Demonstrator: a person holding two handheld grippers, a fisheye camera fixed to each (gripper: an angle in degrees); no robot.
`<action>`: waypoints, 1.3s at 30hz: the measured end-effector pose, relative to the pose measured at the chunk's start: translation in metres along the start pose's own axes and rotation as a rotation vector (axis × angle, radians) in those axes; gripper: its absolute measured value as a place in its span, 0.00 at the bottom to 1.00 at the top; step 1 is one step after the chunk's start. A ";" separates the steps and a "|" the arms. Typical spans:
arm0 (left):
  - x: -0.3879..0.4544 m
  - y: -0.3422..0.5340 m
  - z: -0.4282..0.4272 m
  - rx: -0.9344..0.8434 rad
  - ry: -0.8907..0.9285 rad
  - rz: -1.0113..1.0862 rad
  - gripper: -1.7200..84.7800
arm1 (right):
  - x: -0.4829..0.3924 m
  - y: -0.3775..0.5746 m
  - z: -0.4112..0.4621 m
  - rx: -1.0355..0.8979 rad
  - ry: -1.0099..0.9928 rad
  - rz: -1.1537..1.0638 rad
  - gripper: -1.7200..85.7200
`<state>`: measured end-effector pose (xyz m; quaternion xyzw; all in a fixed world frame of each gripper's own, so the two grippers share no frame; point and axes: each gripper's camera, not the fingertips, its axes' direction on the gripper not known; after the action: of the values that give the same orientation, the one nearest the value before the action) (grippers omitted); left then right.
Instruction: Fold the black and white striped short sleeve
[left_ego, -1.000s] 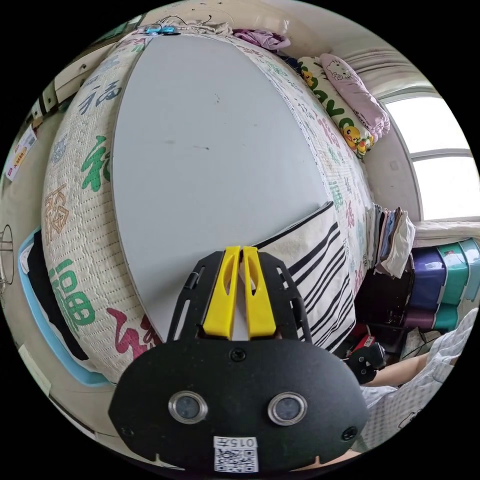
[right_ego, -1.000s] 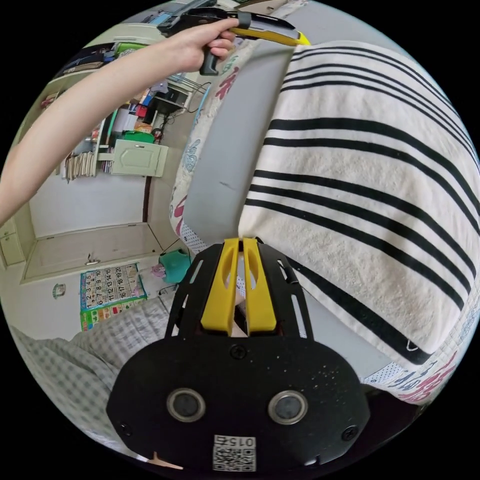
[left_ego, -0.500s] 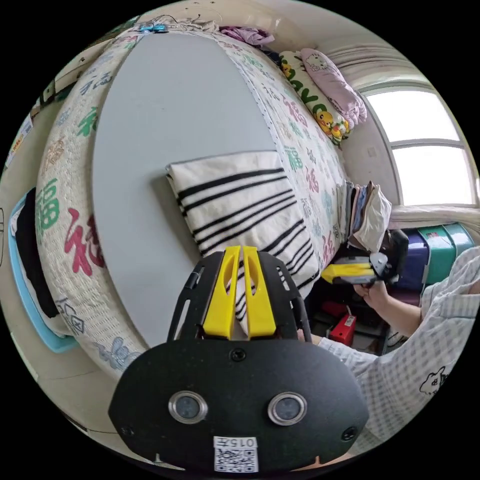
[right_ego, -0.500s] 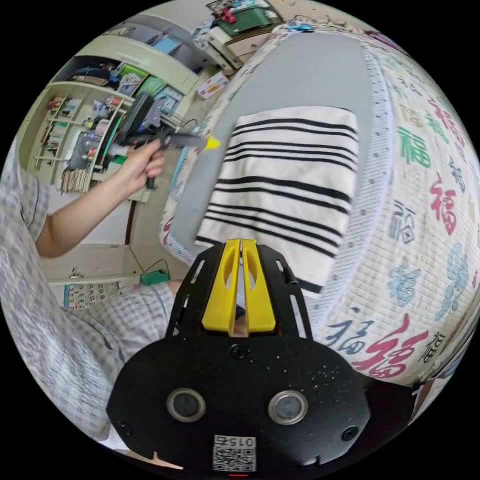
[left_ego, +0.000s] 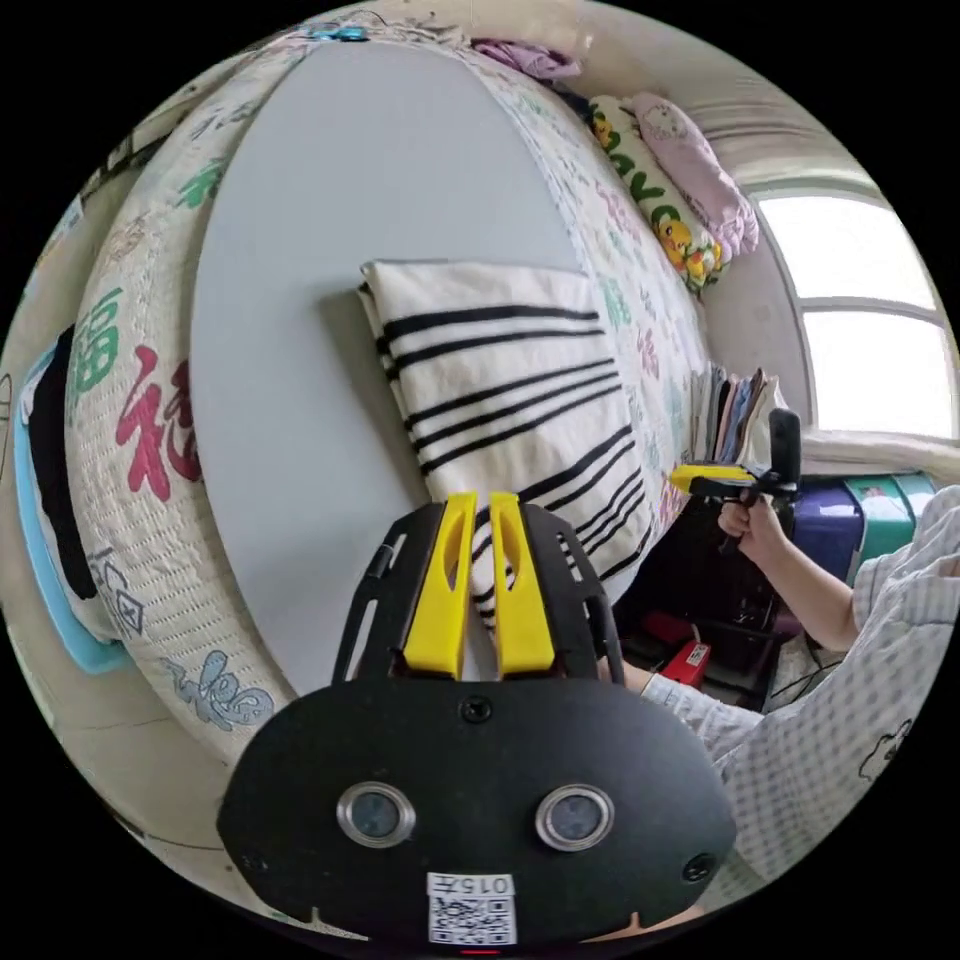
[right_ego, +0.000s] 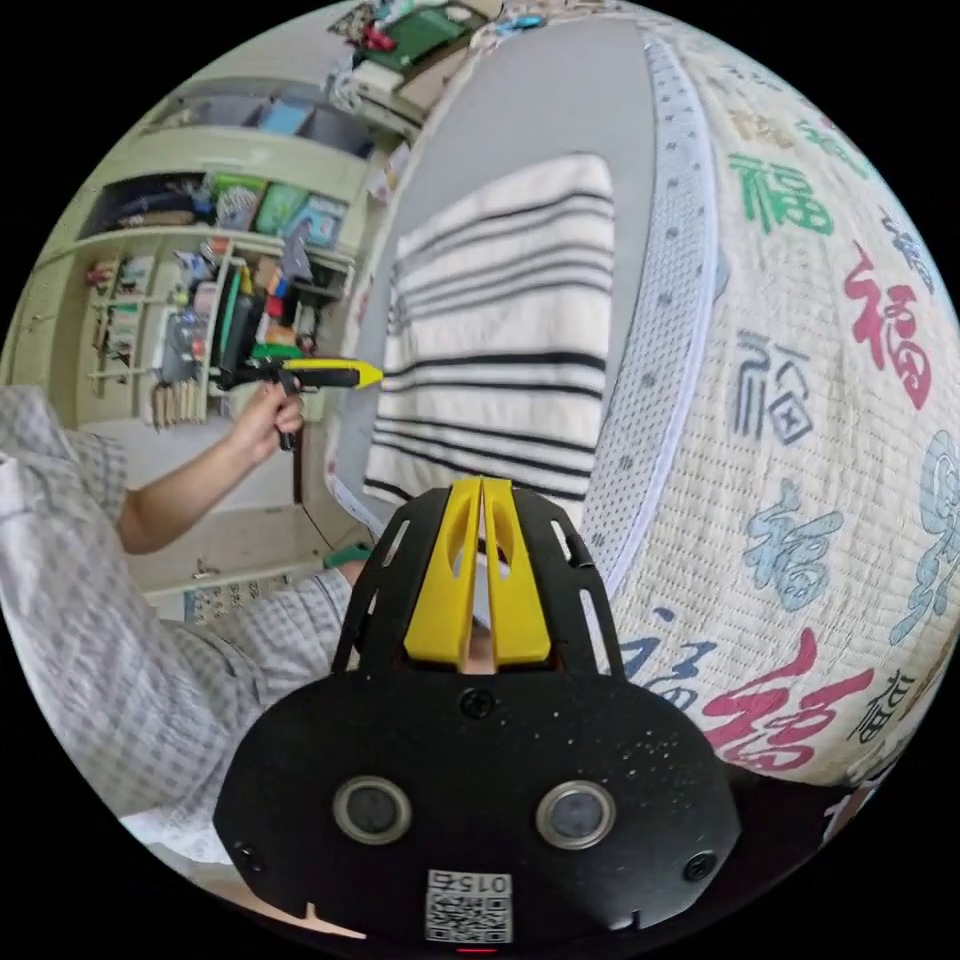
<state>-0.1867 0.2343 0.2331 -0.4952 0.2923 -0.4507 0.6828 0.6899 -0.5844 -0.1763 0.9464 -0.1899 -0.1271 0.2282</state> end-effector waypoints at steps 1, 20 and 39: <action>-0.005 -0.002 -0.005 0.041 0.014 -0.016 0.06 | -0.003 -0.012 -0.018 0.066 0.026 0.002 0.07; -0.050 -0.064 0.073 0.192 0.197 -0.042 0.09 | -0.129 -0.204 -0.004 0.154 -0.069 0.060 0.07; 0.298 0.027 0.111 0.244 0.457 0.773 0.07 | -0.473 0.218 -0.269 0.916 0.069 0.081 0.04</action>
<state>0.0417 0.0132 0.2597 -0.1541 0.5432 -0.2918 0.7721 0.2889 -0.4633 0.2337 0.9452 -0.2556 0.0105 -0.2028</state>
